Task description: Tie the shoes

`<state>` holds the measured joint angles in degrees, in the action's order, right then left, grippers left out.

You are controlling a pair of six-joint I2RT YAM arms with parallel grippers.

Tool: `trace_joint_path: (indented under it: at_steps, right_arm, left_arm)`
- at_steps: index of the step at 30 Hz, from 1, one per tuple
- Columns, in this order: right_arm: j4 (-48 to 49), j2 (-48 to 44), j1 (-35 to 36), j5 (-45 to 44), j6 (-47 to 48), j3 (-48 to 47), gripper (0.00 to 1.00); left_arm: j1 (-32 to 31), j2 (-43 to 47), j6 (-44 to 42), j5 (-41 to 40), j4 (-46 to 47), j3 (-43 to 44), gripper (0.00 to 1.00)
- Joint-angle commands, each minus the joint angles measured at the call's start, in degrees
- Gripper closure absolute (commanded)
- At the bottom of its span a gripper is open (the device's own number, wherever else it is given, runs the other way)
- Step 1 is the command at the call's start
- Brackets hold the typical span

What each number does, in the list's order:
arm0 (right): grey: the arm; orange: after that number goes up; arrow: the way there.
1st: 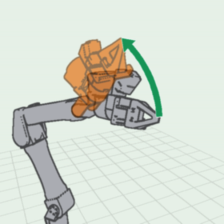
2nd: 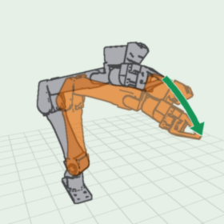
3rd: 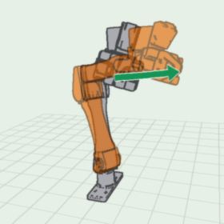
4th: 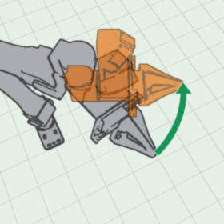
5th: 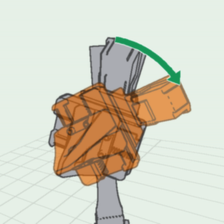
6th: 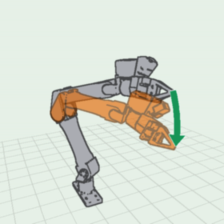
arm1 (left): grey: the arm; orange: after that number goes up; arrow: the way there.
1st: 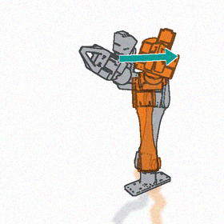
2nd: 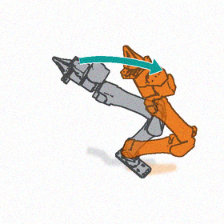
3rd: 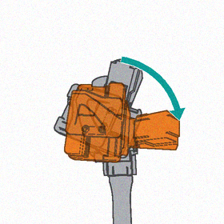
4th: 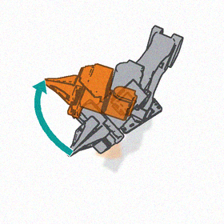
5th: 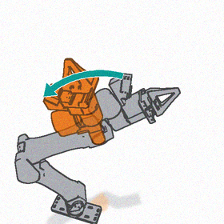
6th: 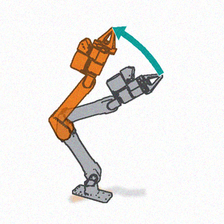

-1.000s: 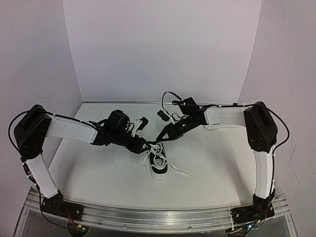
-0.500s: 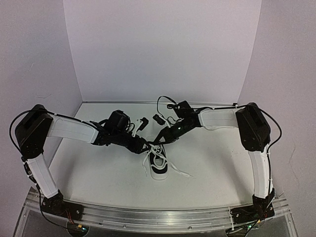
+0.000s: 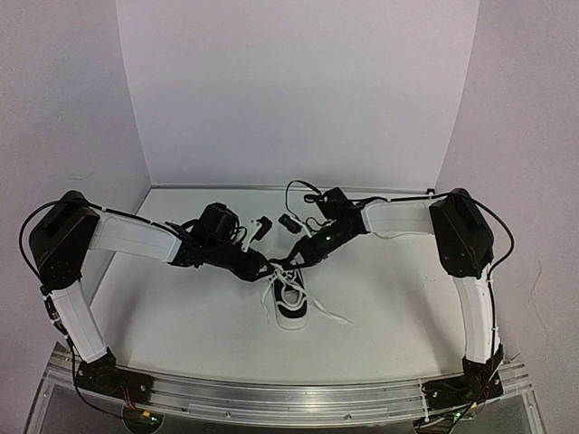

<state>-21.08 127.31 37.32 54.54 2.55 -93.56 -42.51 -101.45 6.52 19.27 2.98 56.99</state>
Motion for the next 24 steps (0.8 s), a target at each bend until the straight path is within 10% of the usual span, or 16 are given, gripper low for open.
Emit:
trace_joint_path:
  at_steps: [1,17,24]
  right_arm:
    - [-0.80,-2.11,0.33,1.82,1.05,-1.10,1.00]
    - [-0.80,-6.70,0.17,1.09,1.42,1.33,1.00]
    - [-0.72,-6.11,0.16,1.31,1.59,1.47,1.00]
  left_arm:
    - [0.57,-0.64,-0.76,-0.60,0.90,2.26,0.65]
    - [2.19,-0.65,-3.95,-1.80,-5.17,1.32,0.93]
    - [2.25,7.52,-8.83,-1.90,0.50,-3.19,0.66]
